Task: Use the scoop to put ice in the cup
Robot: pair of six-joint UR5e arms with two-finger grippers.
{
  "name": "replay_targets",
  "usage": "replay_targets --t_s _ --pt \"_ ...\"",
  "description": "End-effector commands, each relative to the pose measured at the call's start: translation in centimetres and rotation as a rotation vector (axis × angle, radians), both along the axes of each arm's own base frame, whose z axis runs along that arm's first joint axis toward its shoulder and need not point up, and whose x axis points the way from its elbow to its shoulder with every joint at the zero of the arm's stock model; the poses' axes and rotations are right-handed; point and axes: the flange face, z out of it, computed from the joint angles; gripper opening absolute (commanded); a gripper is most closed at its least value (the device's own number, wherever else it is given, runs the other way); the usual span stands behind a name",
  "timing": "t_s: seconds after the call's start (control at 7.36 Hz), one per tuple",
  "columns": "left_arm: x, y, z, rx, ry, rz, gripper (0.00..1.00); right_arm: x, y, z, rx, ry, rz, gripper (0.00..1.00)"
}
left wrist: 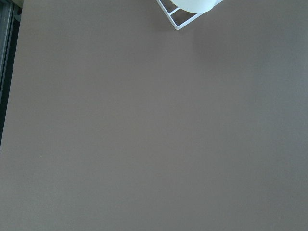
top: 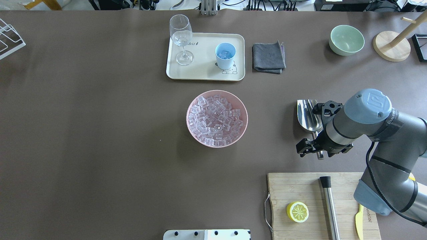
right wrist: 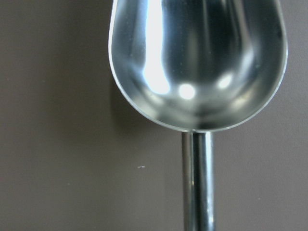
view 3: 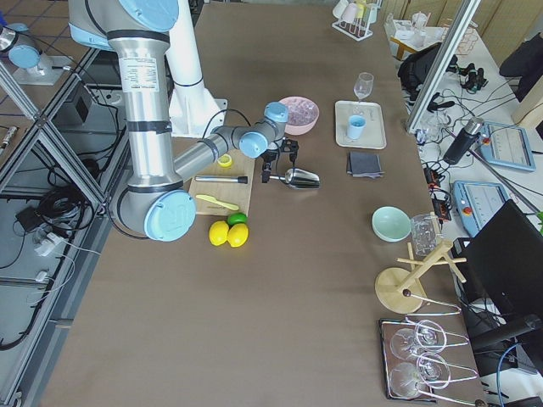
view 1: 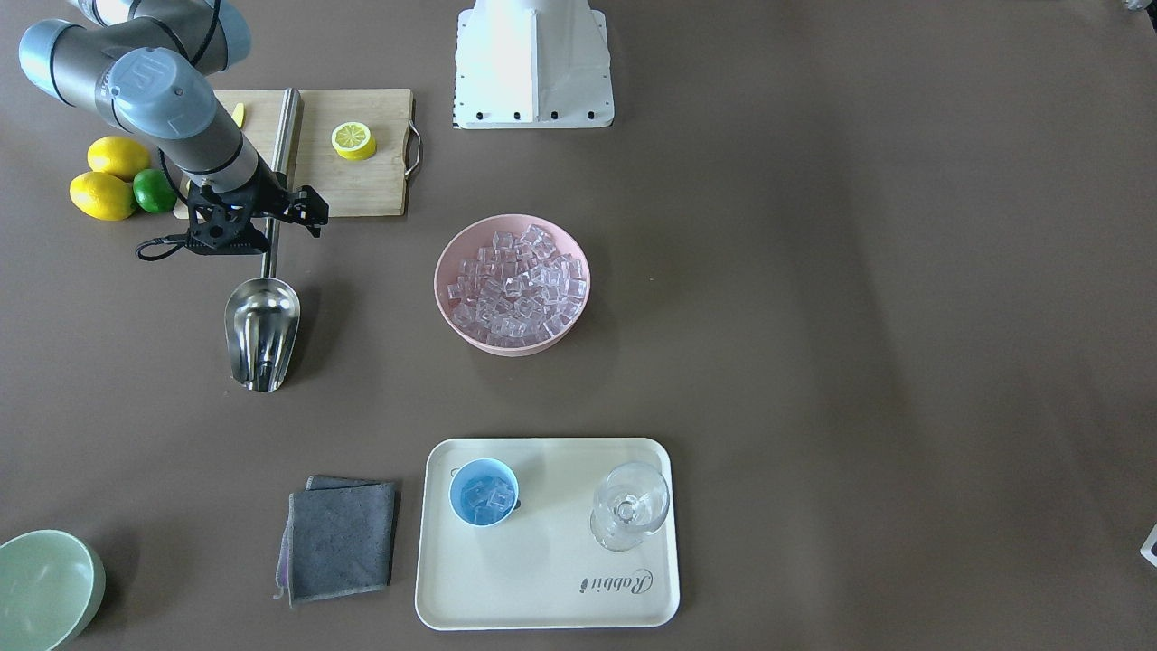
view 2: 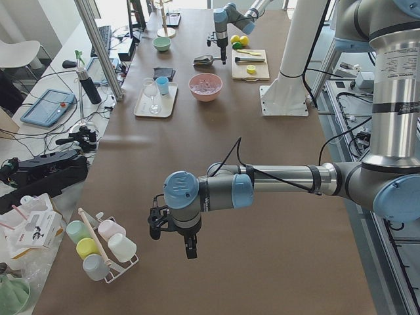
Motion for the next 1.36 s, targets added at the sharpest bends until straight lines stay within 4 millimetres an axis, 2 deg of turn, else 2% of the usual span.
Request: replay_targets --t_s 0.0,0.14,0.27,0.41,0.54,0.81,1.09,1.22 --pt "0.1 0.1 0.7 -0.011 0.002 0.003 0.98 3.8 -1.1 -2.9 0.027 0.010 0.003 1.00" --pt "0.1 -0.2 0.6 -0.007 0.001 0.006 0.98 6.5 -2.0 -4.2 0.067 0.023 -0.008 1.00" --pt "0.1 -0.2 0.4 -0.002 -0.002 0.009 0.98 9.6 -3.3 -4.5 0.118 0.036 -0.030 1.00" --pt "0.0 -0.2 0.4 0.001 -0.002 0.008 0.98 13.0 -5.0 -3.9 0.152 0.042 -0.050 1.00" --pt "0.1 -0.3 0.1 0.006 0.000 0.009 0.98 17.1 -5.9 -2.0 0.168 0.038 -0.062 1.00" --pt "0.1 -0.3 0.0 0.008 0.001 0.009 0.98 24.3 -6.6 3.7 0.238 0.082 -0.136 1.00" --pt "0.1 -0.7 -0.9 0.027 0.001 0.011 0.98 33.7 -8.1 11.0 0.196 0.089 -0.098 1.00" --pt "0.1 -0.7 -1.0 0.030 0.000 0.011 0.98 37.9 -7.2 15.0 0.168 0.068 -0.088 1.00"
